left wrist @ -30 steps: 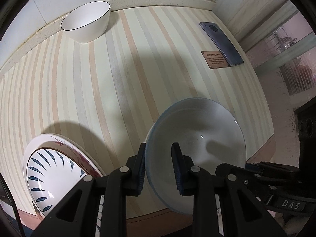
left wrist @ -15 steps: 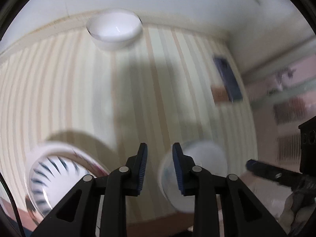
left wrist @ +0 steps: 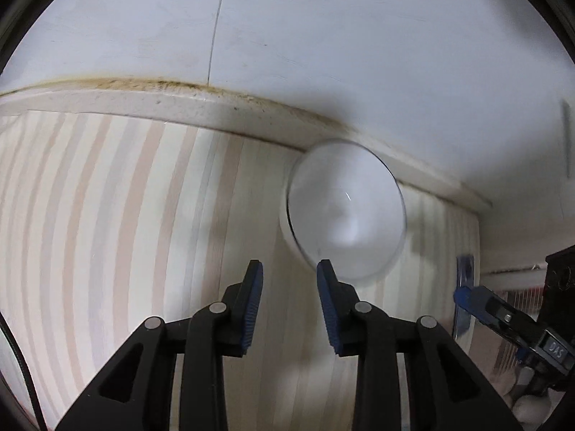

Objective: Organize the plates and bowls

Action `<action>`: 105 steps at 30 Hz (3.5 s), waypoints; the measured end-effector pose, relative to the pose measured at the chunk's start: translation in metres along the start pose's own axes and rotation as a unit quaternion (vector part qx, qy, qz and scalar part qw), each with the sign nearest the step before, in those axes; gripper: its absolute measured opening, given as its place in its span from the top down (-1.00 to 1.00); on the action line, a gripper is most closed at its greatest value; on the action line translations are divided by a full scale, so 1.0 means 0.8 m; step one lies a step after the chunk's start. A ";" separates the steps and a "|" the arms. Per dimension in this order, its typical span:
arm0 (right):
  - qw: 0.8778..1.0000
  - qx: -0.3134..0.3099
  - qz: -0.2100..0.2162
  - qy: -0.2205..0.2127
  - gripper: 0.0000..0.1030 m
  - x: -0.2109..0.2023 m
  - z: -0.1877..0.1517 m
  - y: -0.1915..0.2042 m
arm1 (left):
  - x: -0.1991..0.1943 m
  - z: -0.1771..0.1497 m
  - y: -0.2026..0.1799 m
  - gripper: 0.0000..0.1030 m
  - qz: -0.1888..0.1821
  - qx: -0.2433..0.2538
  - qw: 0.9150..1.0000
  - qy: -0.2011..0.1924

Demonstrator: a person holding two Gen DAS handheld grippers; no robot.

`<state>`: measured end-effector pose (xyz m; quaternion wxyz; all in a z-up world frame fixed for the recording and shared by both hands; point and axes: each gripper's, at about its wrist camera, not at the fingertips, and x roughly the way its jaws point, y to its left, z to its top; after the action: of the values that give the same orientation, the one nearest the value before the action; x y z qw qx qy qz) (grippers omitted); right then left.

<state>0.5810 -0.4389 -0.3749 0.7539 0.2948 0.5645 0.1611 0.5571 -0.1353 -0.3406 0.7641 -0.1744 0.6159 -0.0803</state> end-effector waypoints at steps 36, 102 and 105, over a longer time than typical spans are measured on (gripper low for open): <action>0.999 -0.028 -0.025 0.027 0.72 0.038 0.028 0.000 | 0.012 -0.006 -0.030 0.78 0.012 0.036 0.999 -0.005; 0.993 0.088 -0.078 -0.004 0.67 -0.146 -0.314 -0.091 | -0.025 -0.276 -0.147 0.76 0.031 0.209 0.975 0.065; 0.993 0.090 -0.078 -0.004 0.65 -0.151 -0.313 -0.089 | -0.029 -0.276 -0.147 0.68 0.036 0.206 0.976 0.065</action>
<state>0.2997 -0.4981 -0.3754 0.7369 0.3173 0.5950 0.0488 0.3484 -0.2739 -0.3165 0.7440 0.0148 0.6407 -0.1890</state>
